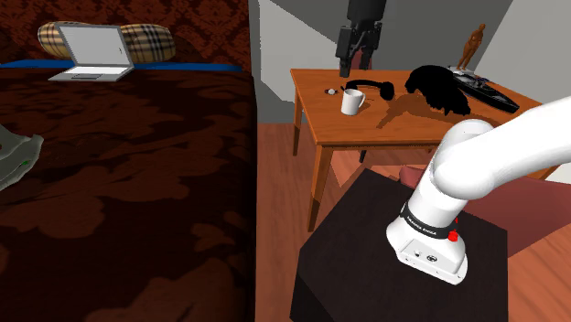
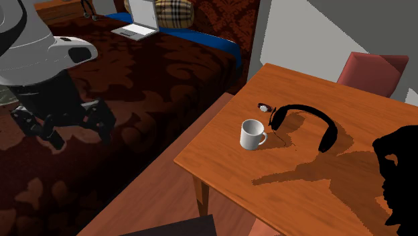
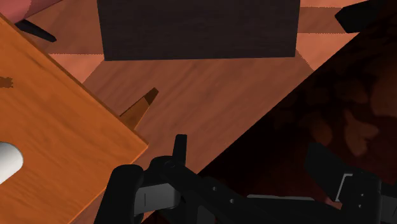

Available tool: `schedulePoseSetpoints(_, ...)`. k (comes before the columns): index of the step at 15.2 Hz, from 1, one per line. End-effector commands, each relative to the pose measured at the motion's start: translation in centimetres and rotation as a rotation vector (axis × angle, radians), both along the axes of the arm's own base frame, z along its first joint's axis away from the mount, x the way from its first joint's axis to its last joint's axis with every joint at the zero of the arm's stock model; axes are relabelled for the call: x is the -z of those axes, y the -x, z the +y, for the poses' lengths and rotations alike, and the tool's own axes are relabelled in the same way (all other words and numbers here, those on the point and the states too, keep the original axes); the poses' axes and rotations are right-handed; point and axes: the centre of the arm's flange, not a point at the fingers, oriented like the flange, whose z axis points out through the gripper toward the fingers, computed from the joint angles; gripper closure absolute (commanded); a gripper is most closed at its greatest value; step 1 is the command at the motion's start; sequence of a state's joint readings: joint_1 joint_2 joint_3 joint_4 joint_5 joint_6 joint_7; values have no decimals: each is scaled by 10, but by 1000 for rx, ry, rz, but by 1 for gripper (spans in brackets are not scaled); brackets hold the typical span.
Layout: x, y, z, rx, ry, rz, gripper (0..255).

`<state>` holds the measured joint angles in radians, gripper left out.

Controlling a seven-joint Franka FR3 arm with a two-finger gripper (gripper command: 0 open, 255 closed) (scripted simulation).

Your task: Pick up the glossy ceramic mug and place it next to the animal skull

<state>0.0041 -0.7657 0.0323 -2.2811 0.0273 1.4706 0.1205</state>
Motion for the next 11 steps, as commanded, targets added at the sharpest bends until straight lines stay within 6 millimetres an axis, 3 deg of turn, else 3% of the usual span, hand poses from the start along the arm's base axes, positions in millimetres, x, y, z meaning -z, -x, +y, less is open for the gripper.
schedulePoseSetpoints(1,0,0,0,0,0,0,0)
schedulePoseSetpoints(11,60,-44,-105,36,16,-21,0)
